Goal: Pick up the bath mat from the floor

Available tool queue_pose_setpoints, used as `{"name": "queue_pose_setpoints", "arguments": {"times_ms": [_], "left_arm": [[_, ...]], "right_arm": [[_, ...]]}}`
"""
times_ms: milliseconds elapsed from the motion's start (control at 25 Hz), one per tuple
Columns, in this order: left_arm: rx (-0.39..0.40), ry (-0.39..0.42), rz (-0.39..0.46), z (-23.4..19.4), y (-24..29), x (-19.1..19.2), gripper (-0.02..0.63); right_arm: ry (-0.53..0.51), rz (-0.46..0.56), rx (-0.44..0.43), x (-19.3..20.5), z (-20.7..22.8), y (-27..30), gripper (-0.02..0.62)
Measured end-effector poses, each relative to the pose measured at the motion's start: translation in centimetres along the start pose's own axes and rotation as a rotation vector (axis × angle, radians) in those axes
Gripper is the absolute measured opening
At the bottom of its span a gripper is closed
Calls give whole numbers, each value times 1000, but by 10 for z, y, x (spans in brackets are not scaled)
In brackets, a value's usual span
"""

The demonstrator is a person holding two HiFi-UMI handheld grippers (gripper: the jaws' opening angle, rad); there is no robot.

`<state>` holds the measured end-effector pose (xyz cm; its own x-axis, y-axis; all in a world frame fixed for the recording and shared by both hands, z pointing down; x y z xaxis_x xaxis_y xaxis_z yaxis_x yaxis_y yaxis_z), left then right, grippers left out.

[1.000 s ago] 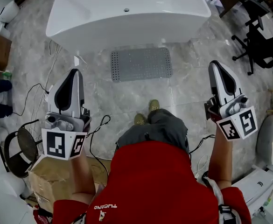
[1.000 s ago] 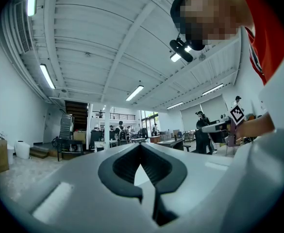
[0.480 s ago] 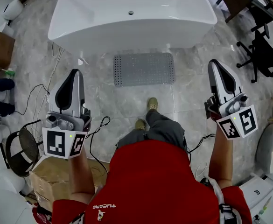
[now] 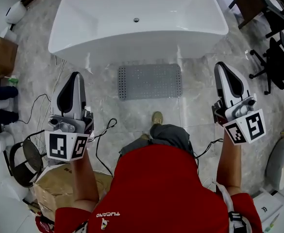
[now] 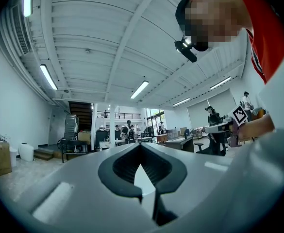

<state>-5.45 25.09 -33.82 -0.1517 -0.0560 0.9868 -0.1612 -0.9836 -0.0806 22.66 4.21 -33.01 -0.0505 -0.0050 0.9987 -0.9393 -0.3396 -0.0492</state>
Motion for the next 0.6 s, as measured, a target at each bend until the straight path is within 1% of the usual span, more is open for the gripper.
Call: {"name": "queue_pose_setpoints", "arguments": {"times_ms": [280,600], "left_arm": [[-29,22,-3,-5,43,5,5],[-36,29,-16,-19,74,25,5]], "right_arm": [[-6,-16,-24,8,40,30,2],[-7,-35,-32,23,54,63,2]]}}
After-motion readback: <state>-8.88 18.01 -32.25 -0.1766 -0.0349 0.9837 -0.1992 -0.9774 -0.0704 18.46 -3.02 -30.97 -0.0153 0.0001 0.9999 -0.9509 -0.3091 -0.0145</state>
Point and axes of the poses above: the fingertips, and each gripper's own axes: y forward along the fingers, z to its right, x out of its underside, the point moved 3 cm from there along -y, backward along the fingers, and after that the axes turned 2 degrees about y, right-handed, at the moved point
